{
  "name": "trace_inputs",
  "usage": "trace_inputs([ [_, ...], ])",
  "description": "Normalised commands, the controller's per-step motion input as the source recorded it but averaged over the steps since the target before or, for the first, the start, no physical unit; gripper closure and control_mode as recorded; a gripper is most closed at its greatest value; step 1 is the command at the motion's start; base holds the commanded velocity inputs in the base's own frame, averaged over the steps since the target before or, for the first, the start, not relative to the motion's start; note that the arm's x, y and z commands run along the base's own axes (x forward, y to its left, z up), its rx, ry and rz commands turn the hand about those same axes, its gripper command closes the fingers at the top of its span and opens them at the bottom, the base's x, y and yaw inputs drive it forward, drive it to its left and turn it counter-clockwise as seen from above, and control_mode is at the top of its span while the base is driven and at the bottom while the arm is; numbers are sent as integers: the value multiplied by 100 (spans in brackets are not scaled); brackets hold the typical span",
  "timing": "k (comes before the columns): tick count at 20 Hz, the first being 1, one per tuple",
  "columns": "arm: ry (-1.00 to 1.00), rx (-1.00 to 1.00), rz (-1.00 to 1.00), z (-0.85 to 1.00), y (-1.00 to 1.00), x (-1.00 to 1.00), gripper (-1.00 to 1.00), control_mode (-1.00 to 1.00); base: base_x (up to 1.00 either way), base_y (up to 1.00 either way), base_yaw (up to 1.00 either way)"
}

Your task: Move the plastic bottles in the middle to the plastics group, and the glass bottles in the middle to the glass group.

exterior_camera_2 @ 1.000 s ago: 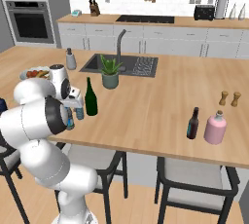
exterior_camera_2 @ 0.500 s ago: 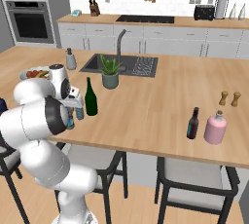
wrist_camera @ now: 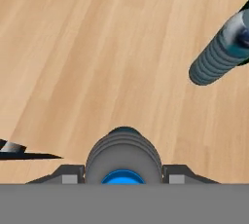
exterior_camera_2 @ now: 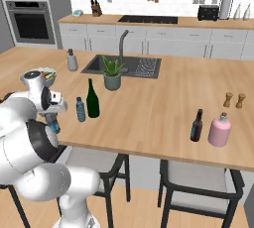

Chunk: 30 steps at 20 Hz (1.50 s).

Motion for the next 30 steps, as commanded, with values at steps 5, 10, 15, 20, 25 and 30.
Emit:
trace_inputs([
  [5,-5,0,24,60,71,-34,100,-100,0,0,0],
  [10,2,-1,18,54,90,-2,100,-100,0,0,0],
  [15,14,-8,13,30,93,22,100,-100,0,0,0],
  [20,10,-11,7,-3,50,27,100,-100,0,0,0],
  [25,0,0,6,-12,4,3,100,-100,0,0,0],
  [30,0,0,5,-6,4,26,100,-100,0,0,0],
])
